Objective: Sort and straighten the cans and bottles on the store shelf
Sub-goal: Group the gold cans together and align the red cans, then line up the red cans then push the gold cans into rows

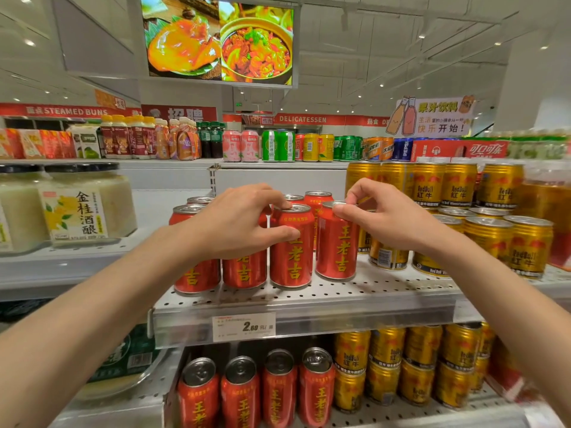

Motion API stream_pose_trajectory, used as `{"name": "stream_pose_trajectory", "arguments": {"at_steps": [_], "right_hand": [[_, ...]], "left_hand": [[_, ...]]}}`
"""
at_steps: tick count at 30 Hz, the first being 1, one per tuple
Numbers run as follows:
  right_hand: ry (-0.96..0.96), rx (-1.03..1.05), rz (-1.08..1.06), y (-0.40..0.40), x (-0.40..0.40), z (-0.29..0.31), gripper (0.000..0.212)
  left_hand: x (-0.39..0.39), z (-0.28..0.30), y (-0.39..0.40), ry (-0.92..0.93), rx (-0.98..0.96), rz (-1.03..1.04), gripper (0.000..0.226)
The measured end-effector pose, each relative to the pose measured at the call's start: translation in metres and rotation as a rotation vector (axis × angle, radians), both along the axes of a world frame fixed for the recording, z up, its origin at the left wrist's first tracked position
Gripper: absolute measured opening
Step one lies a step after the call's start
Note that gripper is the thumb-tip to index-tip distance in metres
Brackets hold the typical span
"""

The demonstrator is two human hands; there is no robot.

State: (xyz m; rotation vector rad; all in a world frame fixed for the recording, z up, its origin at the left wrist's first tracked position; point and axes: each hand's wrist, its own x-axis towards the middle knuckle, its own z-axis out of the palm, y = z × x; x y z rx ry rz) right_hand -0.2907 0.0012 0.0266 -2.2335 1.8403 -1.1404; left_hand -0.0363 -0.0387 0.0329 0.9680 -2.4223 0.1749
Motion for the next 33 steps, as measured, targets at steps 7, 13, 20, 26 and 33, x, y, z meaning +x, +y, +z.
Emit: {"name": "stream_pose_trajectory", "arguments": {"at_steps": [7, 13, 20, 26, 33], "right_hand": [[-0.007, -0.043, -0.03, 0.012, 0.011, -0.005, 0.03], [0.022, -0.058, -0.044, 0.016, 0.016, -0.008, 0.028], [0.211, -0.127, 0.037, 0.009, 0.039, 0.008, 0.028], [0.275, -0.106, 0.118, -0.004, 0.066, 0.01, 0.031], [0.259, -0.116, 0.117, -0.004, 0.064, 0.005, 0.031]], "left_hand": [[-0.002, -0.001, 0.001, -0.001, -0.008, 0.013, 0.056], [-0.001, -0.001, 0.003, -0.019, -0.025, 0.025, 0.061], [0.024, 0.009, 0.006, -0.018, -0.02, 0.048, 0.057], [0.066, 0.04, -0.017, 0.08, 0.088, 0.207, 0.039], [0.072, 0.043, -0.056, 0.099, 0.3, 0.327, 0.031]]}}
